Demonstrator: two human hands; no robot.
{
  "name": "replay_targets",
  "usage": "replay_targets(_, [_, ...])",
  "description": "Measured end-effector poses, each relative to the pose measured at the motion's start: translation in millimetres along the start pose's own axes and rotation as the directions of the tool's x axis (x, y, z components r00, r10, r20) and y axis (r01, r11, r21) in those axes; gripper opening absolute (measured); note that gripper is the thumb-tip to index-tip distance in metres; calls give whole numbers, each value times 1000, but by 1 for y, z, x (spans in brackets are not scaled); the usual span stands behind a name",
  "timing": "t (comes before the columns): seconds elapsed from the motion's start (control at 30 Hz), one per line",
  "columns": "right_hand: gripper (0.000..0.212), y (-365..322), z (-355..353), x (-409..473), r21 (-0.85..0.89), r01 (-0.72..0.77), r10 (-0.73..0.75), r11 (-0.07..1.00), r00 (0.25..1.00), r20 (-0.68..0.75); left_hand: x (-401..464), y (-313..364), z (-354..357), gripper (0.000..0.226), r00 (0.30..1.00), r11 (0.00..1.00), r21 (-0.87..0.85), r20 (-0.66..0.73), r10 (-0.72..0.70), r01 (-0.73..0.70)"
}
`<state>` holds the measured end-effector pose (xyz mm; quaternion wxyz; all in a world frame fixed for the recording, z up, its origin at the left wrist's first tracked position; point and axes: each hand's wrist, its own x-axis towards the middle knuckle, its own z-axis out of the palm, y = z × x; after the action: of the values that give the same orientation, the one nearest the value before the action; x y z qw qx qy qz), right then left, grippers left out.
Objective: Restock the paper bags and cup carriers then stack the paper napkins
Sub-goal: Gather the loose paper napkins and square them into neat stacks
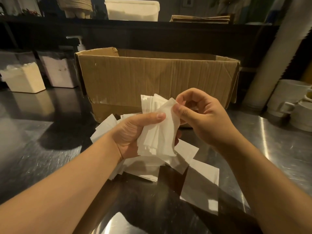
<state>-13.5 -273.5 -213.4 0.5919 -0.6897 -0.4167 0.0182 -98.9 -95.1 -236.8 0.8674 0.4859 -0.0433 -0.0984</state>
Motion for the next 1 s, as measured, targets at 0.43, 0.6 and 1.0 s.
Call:
replay_targets(0.43, [8, -15, -39, 1, 419, -205, 39, 884, 927, 372, -2, 2, -4, 52, 997, 999, -7, 64, 48, -47])
replay_targets(0.6, [23, -20, -37, 0, 266, -284, 125, 921, 863, 489, -2, 1, -2, 52, 997, 998, -22, 58, 54, -53])
replay_targets(1.0, [11, -4, 4, 1, 27, -65, 65, 997, 998, 8, -2, 0, 3, 52, 999, 999, 35, 17, 35, -35])
